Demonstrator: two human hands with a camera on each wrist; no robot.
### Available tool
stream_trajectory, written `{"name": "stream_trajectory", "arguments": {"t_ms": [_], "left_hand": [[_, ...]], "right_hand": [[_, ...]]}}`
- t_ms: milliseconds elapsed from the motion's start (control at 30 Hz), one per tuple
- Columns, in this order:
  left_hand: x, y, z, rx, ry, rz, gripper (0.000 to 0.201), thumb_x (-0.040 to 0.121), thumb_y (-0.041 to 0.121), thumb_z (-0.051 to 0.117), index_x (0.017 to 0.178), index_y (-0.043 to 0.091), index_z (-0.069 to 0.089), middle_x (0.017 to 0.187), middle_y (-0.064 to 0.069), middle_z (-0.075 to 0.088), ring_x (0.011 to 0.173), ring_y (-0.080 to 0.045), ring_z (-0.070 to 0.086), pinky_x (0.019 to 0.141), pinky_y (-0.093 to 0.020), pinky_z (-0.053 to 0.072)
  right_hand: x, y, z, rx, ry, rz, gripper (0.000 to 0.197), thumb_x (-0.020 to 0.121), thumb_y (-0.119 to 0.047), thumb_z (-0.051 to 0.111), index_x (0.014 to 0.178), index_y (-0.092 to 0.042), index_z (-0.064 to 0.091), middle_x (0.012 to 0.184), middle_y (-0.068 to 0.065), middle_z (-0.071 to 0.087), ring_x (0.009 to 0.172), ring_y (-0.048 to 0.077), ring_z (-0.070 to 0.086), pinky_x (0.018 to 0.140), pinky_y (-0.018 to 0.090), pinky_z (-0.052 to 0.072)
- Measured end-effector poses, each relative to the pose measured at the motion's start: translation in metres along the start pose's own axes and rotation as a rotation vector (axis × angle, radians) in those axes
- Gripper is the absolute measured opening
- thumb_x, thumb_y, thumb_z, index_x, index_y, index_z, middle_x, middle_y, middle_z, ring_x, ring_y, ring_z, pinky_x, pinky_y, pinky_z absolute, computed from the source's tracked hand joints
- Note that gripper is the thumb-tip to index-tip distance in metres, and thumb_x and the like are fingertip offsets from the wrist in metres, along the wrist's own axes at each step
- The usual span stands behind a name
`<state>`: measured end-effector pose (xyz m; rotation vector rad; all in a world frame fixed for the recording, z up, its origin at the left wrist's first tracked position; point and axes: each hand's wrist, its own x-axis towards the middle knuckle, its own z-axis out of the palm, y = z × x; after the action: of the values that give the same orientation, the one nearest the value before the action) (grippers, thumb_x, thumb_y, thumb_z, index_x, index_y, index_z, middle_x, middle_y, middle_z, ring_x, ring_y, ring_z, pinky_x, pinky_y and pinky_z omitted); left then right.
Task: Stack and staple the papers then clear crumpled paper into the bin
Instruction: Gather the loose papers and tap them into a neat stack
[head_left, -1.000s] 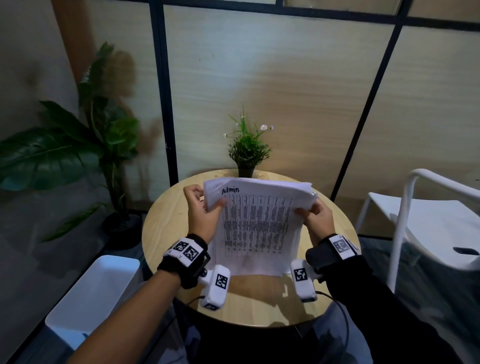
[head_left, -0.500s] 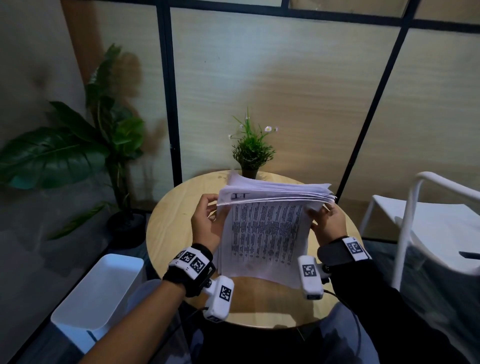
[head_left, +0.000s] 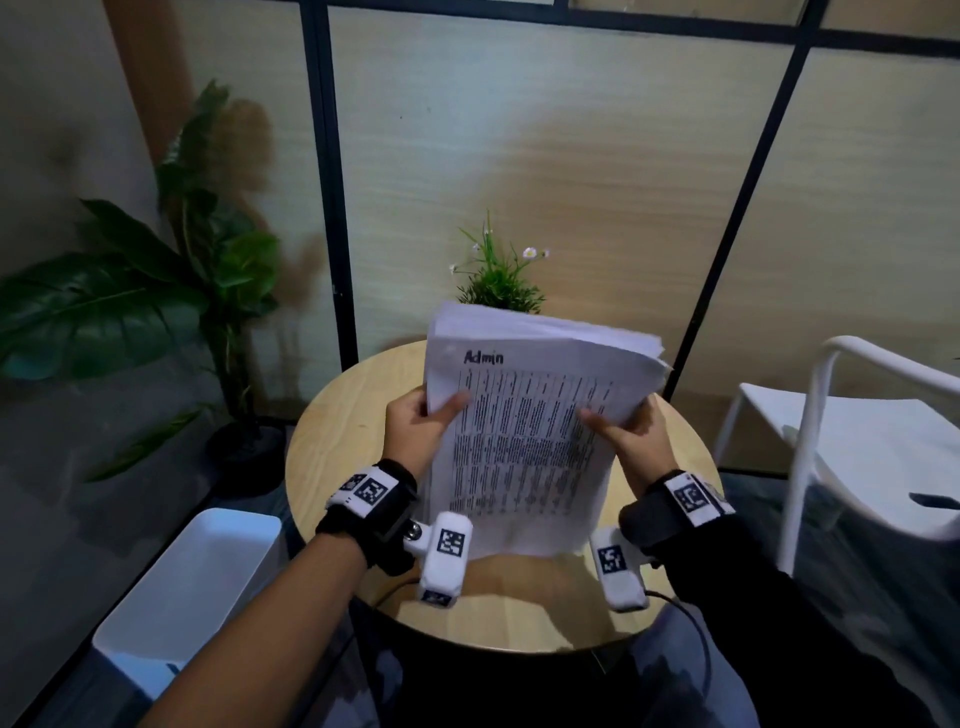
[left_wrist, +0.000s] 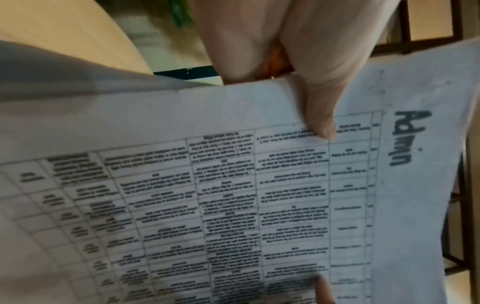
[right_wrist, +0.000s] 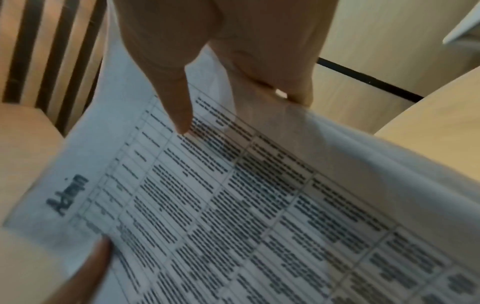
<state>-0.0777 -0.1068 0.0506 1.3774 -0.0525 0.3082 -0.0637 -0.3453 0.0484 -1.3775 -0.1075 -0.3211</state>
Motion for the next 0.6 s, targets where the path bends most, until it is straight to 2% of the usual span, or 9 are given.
{"name": "stream_trajectory", "arguments": {"t_ms": [67,167,267,333,400,433,500,533,600], "left_hand": [[0.000,0.005,0.001,0.019,-0.083,0.027,0.031,0.068,0.030,0.075,0.090,0.010,0.069,0.087,-0.003,0.072,0.085,-0.023,0.067,0.083,-0.038,0.055],[-0.001,0.006,0.001,0.182,-0.197,0.037,0.059,0.056,0.051,0.071,0.083,-0.001,0.065,0.074,-0.010,0.064,0.068,-0.016,0.060,0.068,-0.027,0.051],[0.000,0.008,0.002,0.159,-0.108,0.057,0.045,0.068,0.033,0.076,0.077,-0.009,0.061,0.070,-0.015,0.061,0.064,-0.016,0.056,0.065,-0.028,0.049],[0.002,0.010,0.004,0.162,-0.035,0.046,0.032,0.071,0.017,0.079,0.057,0.003,0.053,0.049,0.004,0.056,0.046,-0.006,0.048,0.053,-0.016,0.044],[0.002,0.015,0.007,0.184,-0.031,0.053,0.036,0.070,0.016,0.080,0.054,0.014,0.047,0.038,0.013,0.050,0.037,0.004,0.044,0.046,-0.006,0.037],[0.003,0.016,0.008,0.156,-0.072,0.045,0.029,0.067,0.022,0.080,0.062,0.009,0.055,0.048,0.011,0.057,0.046,0.001,0.052,0.053,-0.007,0.042],[0.005,0.014,0.007,0.143,-0.162,0.028,0.061,0.057,0.045,0.077,0.089,-0.005,0.062,0.079,-0.010,0.062,0.075,-0.016,0.058,0.069,-0.027,0.048],[0.004,0.012,0.007,0.146,-0.182,0.020,0.072,0.053,0.051,0.075,0.093,-0.008,0.062,0.084,-0.016,0.059,0.078,-0.020,0.055,0.068,-0.032,0.047],[0.003,0.005,0.007,0.181,-0.163,0.034,0.061,0.057,0.048,0.077,0.083,-0.004,0.061,0.076,-0.016,0.056,0.070,-0.018,0.053,0.058,-0.026,0.044]], "right_hand": [[0.001,-0.002,0.000,0.022,0.030,-0.005,0.057,0.070,-0.003,0.078,0.119,-0.006,0.051,0.105,0.007,0.065,0.089,0.011,0.065,0.075,0.024,0.058],[0.002,-0.004,0.001,0.015,0.011,0.033,0.057,0.058,-0.021,0.083,0.107,-0.012,0.056,0.097,0.004,0.068,0.086,0.017,0.067,0.070,0.025,0.057],[0.001,-0.004,0.004,-0.059,-0.005,0.026,0.048,0.068,-0.013,0.081,0.109,-0.007,0.058,0.099,0.007,0.068,0.087,0.021,0.067,0.071,0.026,0.059],[0.001,-0.006,0.007,-0.109,0.002,0.019,0.042,0.071,-0.005,0.077,0.109,-0.005,0.059,0.100,0.009,0.068,0.087,0.019,0.067,0.075,0.029,0.059],[0.002,-0.007,0.010,-0.121,0.027,0.020,0.037,0.070,-0.002,0.077,0.103,-0.005,0.062,0.095,0.009,0.068,0.082,0.016,0.067,0.074,0.029,0.059],[0.003,-0.007,0.011,-0.100,0.069,0.018,0.035,0.070,-0.001,0.078,0.102,-0.004,0.063,0.094,0.010,0.069,0.080,0.018,0.068,0.074,0.031,0.059],[0.004,-0.006,0.010,-0.034,0.154,0.005,0.038,0.067,0.000,0.079,0.102,0.000,0.064,0.093,0.013,0.070,0.081,0.026,0.068,0.076,0.037,0.058],[0.003,-0.005,0.010,-0.016,0.172,0.003,0.040,0.066,0.000,0.080,0.103,0.001,0.064,0.093,0.013,0.070,0.083,0.027,0.068,0.077,0.038,0.058],[0.000,-0.002,0.009,-0.021,0.148,0.023,0.037,0.065,0.000,0.081,0.099,-0.002,0.067,0.092,0.008,0.072,0.085,0.027,0.069,0.077,0.039,0.058]]}}
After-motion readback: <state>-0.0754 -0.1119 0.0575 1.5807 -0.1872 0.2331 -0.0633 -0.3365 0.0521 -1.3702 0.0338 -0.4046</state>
